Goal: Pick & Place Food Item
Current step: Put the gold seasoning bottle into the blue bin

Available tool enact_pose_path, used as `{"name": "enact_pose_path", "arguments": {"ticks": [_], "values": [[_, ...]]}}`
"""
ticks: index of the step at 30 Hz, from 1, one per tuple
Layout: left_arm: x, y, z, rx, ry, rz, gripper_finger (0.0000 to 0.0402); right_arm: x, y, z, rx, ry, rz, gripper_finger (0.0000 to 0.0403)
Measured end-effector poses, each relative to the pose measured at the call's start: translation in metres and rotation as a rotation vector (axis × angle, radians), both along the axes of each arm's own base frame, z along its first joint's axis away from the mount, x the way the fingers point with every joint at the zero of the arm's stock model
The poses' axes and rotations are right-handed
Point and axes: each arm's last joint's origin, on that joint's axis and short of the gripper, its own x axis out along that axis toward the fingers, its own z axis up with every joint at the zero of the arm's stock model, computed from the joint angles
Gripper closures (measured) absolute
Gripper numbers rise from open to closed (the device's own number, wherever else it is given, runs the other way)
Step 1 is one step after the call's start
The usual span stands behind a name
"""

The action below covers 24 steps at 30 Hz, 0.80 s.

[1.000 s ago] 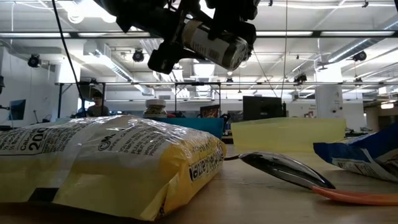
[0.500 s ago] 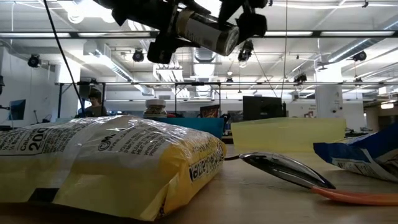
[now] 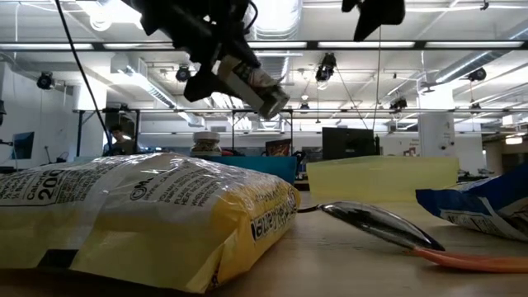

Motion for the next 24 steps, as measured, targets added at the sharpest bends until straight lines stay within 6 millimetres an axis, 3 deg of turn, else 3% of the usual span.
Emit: {"name": "enact_pose_path", "arguments": {"ticks": [8,14,24], "values": [[-0.004,0.019,0.017,0.235,0.195,0.028,0.0120,-0.004,0.022,-0.002,0.002,0.006,-0.051,0.0138],[0.013,0.031,0.031,0.322,0.332,-0.032,0.0120,-0.005,0.025,-0.004,0.005,0.026,-0.062,0.0161],[0.043,0.041,0.006,0.380,0.566,-0.210,0.0120,-0.014,0.022,-0.002,-0.033,0.054,-0.107,0.0173]]}}
